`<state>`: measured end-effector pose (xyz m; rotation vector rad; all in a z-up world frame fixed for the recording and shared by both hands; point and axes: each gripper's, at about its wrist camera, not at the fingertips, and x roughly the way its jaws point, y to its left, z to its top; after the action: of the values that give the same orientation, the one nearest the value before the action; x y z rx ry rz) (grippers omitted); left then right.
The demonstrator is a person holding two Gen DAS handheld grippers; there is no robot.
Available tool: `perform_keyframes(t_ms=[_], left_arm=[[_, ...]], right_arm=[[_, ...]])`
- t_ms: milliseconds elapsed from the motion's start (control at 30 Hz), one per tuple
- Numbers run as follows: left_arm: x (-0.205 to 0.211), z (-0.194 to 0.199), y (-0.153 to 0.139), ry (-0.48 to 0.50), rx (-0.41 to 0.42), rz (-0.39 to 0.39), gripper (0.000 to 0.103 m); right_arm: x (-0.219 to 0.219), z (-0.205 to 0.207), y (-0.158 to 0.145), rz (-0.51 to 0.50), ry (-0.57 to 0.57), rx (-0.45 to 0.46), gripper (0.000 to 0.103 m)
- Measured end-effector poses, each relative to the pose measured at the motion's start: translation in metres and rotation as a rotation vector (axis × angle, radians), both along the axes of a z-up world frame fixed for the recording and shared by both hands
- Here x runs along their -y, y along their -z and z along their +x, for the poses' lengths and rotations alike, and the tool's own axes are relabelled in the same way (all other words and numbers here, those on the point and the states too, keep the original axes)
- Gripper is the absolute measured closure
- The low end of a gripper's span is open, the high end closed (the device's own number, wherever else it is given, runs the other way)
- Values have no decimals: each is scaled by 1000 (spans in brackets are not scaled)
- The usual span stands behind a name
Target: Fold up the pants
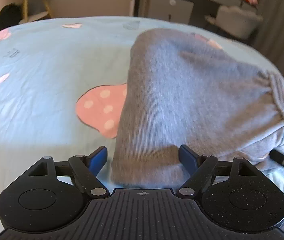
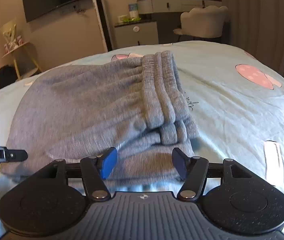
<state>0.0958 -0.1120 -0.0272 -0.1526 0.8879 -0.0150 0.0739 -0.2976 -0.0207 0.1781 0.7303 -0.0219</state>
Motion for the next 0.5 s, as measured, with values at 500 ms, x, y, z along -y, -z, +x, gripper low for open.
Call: perform_keyframes(t_ms=[500], left_arm=[[5,-93,22,40,-89,-32,7]], right_arm=[[-34,-84,-36,-75,-147,-4,4]])
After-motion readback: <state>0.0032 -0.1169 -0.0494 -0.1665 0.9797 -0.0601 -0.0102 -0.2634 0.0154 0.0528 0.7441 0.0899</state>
